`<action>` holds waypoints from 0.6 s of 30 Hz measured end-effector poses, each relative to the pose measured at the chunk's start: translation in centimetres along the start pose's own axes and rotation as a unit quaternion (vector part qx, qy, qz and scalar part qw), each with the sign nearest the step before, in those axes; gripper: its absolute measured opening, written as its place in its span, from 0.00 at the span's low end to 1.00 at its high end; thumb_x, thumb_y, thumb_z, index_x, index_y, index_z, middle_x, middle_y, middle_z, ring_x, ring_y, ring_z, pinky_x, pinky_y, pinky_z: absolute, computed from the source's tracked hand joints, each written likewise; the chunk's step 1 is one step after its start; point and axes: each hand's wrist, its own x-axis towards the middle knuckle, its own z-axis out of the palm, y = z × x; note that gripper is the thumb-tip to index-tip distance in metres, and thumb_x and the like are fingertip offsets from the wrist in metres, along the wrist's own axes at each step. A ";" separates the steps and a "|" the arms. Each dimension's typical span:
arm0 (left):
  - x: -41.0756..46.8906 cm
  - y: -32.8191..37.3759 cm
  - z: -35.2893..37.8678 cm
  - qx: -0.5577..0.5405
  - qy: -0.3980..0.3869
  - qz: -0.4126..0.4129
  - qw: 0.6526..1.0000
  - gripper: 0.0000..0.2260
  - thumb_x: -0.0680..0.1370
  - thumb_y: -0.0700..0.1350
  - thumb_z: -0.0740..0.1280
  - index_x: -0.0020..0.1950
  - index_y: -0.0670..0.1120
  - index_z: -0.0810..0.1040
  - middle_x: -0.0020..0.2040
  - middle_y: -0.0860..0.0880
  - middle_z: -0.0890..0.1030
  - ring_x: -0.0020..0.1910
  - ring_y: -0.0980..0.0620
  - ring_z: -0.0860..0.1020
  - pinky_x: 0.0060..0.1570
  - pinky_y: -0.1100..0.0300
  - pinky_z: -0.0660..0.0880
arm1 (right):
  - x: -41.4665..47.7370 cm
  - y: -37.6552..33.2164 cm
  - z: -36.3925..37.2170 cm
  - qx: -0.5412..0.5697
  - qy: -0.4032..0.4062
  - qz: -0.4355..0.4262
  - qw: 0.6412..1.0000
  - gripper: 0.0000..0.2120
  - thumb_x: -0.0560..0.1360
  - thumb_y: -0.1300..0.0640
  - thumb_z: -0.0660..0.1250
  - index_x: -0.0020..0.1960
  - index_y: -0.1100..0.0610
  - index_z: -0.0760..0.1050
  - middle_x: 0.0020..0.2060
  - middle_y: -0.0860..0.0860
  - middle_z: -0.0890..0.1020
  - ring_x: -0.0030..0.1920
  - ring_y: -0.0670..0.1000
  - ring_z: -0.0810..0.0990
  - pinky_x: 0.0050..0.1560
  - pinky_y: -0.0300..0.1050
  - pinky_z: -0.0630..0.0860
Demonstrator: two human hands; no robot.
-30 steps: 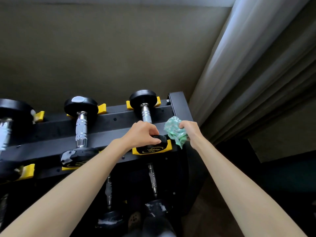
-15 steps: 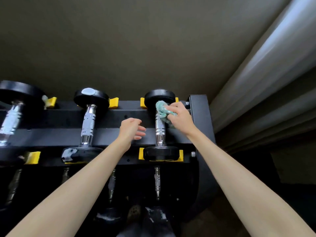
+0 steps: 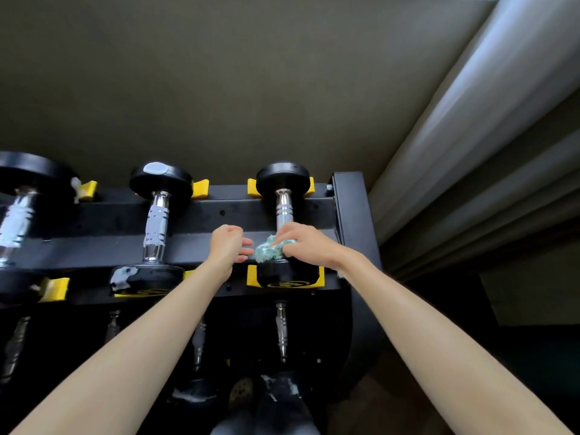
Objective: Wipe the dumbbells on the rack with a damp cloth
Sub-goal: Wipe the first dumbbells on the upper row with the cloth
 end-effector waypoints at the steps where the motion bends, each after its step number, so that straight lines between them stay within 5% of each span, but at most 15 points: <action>1: -0.4 0.0 0.1 0.003 -0.008 0.001 1.000 0.14 0.81 0.39 0.53 0.64 0.40 0.71 0.45 0.43 0.79 0.33 0.51 0.75 0.32 0.62 0.71 | -0.2 -0.1 0.0 0.013 0.002 0.009 1.000 0.15 0.75 0.62 0.59 0.58 0.59 0.78 0.58 0.49 0.74 0.58 0.50 0.72 0.61 0.46 0.69; 4: -1.0 0.1 0.0 0.009 -0.026 0.004 1.000 0.14 0.81 0.40 0.53 0.64 0.41 0.70 0.48 0.43 0.79 0.33 0.51 0.77 0.32 0.62 0.71 | -0.9 -0.6 -0.4 0.101 0.004 0.049 0.994 0.15 0.72 0.65 0.59 0.53 0.57 0.80 0.44 0.48 0.77 0.42 0.46 0.73 0.43 0.38 0.69; 6: -1.1 0.3 -0.4 0.013 -0.037 0.010 0.999 0.14 0.81 0.40 0.52 0.65 0.41 0.69 0.45 0.44 0.79 0.34 0.50 0.77 0.31 0.63 0.71 | -1.3 -0.5 -1.2 0.147 0.011 0.086 0.985 0.16 0.70 0.67 0.59 0.39 0.52 0.82 0.33 0.45 0.74 0.33 0.45 0.67 0.36 0.37 0.64; 8: -1.0 0.6 -0.8 0.016 -0.044 0.013 0.999 0.14 0.81 0.40 0.53 0.64 0.41 0.70 0.41 0.46 0.79 0.34 0.50 0.77 0.30 0.63 0.71 | -1.8 0.0 -2.0 0.166 0.015 0.119 0.979 0.18 0.68 0.68 0.58 0.24 0.51 0.71 0.26 0.42 0.71 0.30 0.48 0.62 0.31 0.40 0.60; 11: -1.1 1.1 -1.1 0.016 -0.055 0.013 0.998 0.13 0.81 0.40 0.54 0.62 0.41 0.71 0.40 0.46 0.78 0.33 0.51 0.77 0.30 0.63 0.71 | -2.6 0.8 -3.4 0.190 0.000 0.165 0.968 0.13 0.67 0.69 0.57 0.28 0.56 0.60 0.18 0.39 0.70 0.27 0.49 0.59 0.28 0.41 0.55; 18: -1.2 2.0 -0.3 0.030 -0.087 0.012 0.996 0.11 0.81 0.40 0.57 0.60 0.40 0.73 0.40 0.45 0.78 0.32 0.51 0.76 0.28 0.65 0.71 | -3.9 2.6 -6.3 0.142 0.089 0.236 0.957 0.12 0.69 0.68 0.59 0.30 0.57 0.61 0.32 0.48 0.66 0.31 0.49 0.62 0.32 0.42 0.59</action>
